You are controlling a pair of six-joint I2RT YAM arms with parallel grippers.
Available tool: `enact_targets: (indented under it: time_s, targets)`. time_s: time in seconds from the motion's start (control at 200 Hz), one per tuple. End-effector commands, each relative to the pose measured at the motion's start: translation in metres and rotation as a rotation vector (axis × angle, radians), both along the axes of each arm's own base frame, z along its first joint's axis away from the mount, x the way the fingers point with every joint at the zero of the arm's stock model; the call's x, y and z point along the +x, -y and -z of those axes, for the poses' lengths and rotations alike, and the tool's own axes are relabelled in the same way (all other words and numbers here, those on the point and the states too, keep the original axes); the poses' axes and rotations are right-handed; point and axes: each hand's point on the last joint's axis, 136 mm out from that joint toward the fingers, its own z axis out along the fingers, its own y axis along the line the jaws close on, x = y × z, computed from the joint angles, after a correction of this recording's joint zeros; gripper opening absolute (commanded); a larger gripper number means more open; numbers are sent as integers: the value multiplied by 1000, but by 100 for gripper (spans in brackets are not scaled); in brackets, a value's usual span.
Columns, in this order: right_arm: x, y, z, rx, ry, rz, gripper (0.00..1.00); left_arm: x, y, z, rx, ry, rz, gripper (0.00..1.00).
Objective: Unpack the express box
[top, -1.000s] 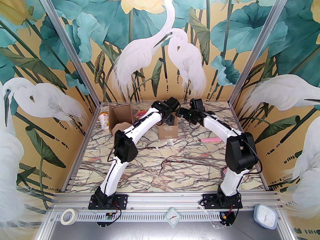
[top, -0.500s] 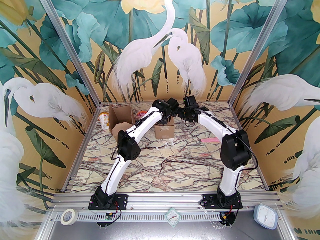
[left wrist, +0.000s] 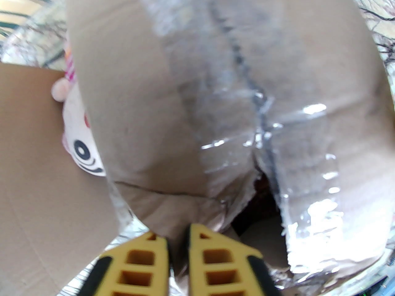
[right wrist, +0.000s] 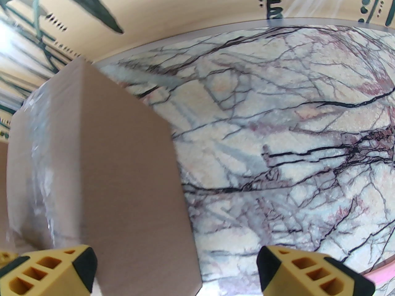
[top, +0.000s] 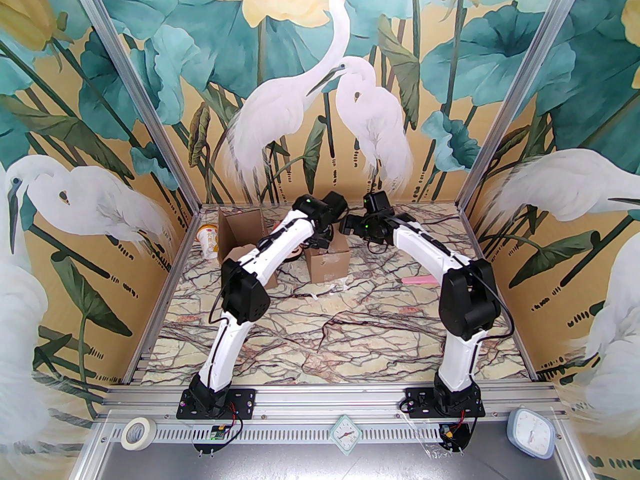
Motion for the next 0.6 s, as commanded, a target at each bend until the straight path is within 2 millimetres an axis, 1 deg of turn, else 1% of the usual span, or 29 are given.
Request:
enact_targets:
  time_s: [0.0, 0.065, 0.175, 0.25, 0.31, 0.385, 0.53, 0.595]
  targets:
    - [-23, -23, -26, -51, 65, -124, 96, -11, 27, 8, -164, -73, 60, 29]
    - [-28, -32, -31, -77, 84, -163, 97, -10, 26, 4, -189, -68, 46, 40]
    - [-34, -40, -27, -142, 85, -189, 98, -6, 22, -13, -249, -38, 18, 49]
    - [-36, -41, -21, -171, 64, -190, 98, -1, 18, -28, -289, -1, 8, 53]
    - [-36, -38, -18, -200, 54, -174, 98, 2, 13, -36, -307, 20, 7, 54]
    - [-38, -35, -22, -238, 60, -160, 99, 6, 7, -36, -328, 20, 0, 57]
    - [-42, -35, -32, -276, 75, -151, 99, 10, 10, -36, -415, 13, 16, 60]
    - [-44, -35, -38, -275, 79, -150, 99, 11, 10, -43, -459, 35, 12, 61]
